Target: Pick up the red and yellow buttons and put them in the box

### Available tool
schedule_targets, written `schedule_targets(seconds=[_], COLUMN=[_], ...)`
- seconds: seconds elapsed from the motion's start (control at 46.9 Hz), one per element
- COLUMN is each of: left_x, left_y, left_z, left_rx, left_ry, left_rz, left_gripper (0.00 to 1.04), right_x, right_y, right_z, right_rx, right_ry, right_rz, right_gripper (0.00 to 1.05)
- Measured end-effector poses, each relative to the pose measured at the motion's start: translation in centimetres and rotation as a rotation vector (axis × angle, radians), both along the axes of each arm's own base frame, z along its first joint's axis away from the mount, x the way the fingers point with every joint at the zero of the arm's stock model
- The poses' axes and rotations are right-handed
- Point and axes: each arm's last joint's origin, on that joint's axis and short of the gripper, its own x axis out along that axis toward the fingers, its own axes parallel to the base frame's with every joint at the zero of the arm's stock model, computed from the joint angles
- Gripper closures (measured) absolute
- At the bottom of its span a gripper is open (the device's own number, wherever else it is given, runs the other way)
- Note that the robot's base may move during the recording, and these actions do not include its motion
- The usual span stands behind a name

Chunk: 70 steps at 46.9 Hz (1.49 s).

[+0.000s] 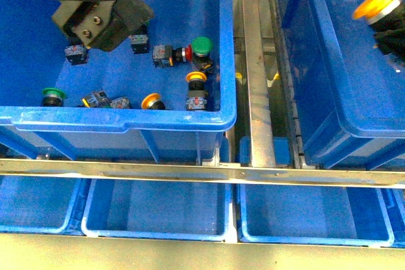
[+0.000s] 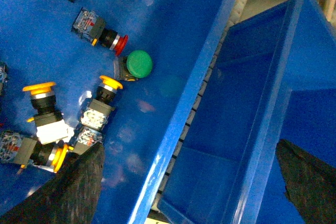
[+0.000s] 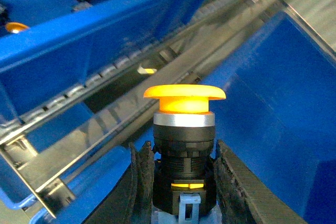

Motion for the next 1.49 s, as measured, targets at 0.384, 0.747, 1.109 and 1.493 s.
schedule_targets(seconds=[0.384, 0.747, 1.109, 1.493], left_x=[-8.0, -16.9, -18.6, -19.7], left_y=[8.4, 15.3, 17.6, 19.2], left_z=[-0.2, 0.7, -2.3, -4.0], left_rx=[0.186, 0.321, 0.755, 0.786], left_ry=[-0.006, -0.268, -0.615, -0.608], left_rz=[0.066, 0.156, 0.026, 0.008], left_gripper=[0.08, 0.17, 0.78, 1.02], right_x=[-1.0, -3.4, -4.2, -4.5], right_y=[-5.4, -4.4, -2.5, -0.8], right_z=[2.0, 4.2, 4.7, 4.4], right_rx=[0.099, 0.302, 0.417, 0.449], right_ry=[-0.011, 0.025, 0.062, 0.089], right_rz=[-0.187, -0.358, -0.399, -0.439], right_gripper=[0.80, 0.80, 0.80, 0.80])
